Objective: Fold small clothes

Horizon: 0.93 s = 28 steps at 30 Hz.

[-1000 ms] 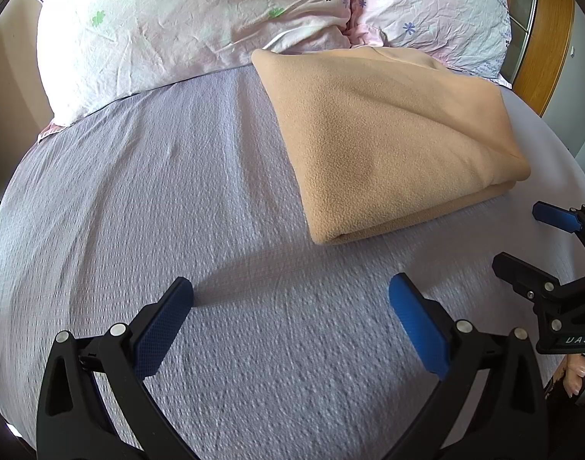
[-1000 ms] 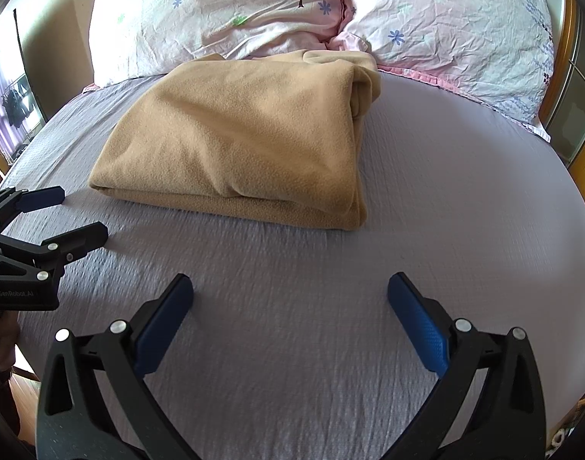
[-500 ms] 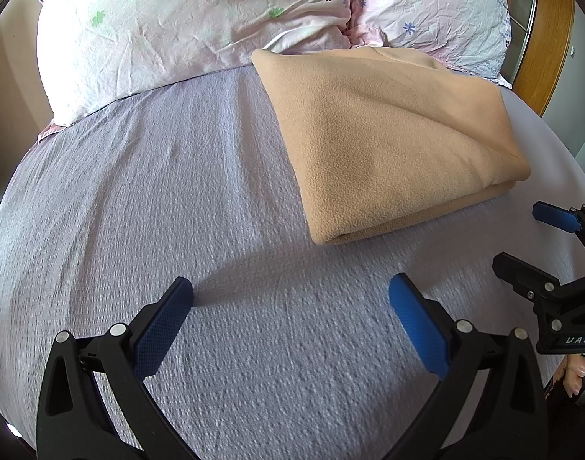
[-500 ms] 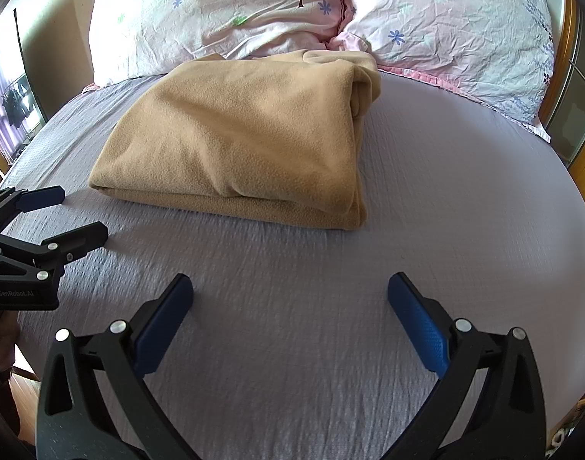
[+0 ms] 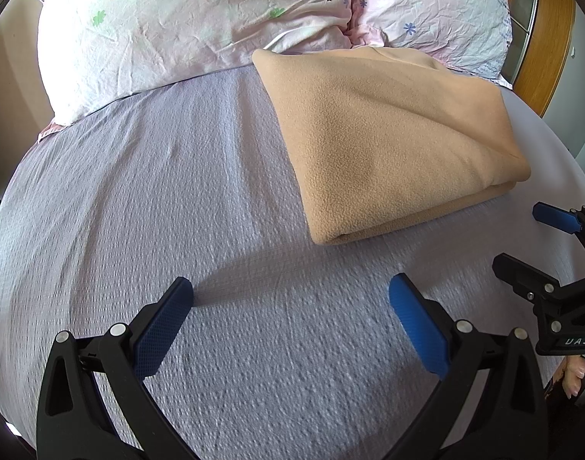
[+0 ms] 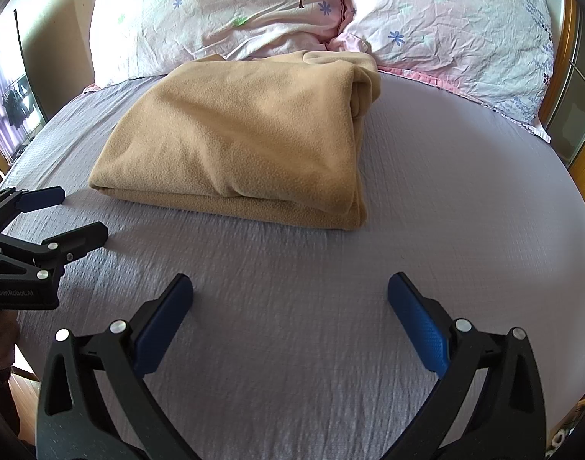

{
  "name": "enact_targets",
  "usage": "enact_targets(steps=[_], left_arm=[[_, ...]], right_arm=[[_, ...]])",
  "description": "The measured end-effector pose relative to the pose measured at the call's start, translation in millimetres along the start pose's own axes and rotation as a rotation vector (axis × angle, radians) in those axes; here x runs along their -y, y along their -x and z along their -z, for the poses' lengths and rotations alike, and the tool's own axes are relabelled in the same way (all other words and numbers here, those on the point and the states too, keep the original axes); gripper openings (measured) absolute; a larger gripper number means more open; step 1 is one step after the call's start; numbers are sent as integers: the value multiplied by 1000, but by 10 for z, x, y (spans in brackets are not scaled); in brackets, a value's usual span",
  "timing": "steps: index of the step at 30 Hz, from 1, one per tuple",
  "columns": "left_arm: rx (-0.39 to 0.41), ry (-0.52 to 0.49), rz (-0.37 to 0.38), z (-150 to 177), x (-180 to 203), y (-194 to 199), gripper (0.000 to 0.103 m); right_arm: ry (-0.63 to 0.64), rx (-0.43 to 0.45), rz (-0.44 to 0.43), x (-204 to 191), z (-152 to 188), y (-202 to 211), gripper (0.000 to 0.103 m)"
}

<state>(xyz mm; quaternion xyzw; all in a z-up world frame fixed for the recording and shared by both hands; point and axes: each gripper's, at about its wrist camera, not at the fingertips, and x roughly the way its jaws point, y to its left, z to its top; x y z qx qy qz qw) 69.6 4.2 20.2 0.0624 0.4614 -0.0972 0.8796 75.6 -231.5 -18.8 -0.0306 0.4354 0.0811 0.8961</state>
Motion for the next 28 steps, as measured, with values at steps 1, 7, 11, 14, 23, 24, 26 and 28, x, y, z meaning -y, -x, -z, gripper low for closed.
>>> enact_targets(steps=[1, 7, 11, 14, 23, 24, 26, 28], left_arm=[[-1, -1, 0, -1, 0, 0, 102], [-3, 0, 0, -2, 0, 1, 102], [-3, 0, 0, 0, 1, 1, 102], [-4, -1, 0, 0, 2, 2, 102], [2, -5, 0, 9, 1, -6, 102], [3, -5, 0, 9, -1, -6, 102], [5, -6, 0, 12, 0, -4, 102], [5, -6, 0, 12, -3, -4, 102]], right_arm=[[0, 0, 0, 1, -1, -1, 101], [1, 0, 0, 0, -5, -1, 101], [0, 0, 0, -2, -6, -3, 101], [0, 1, 0, -4, -5, -5, 101], [-1, 1, 1, -8, -6, -11, 101], [-1, 1, 1, -8, -7, -13, 101], [-1, 1, 1, -7, -8, -13, 101], [-1, 1, 1, -8, -9, -15, 101]])
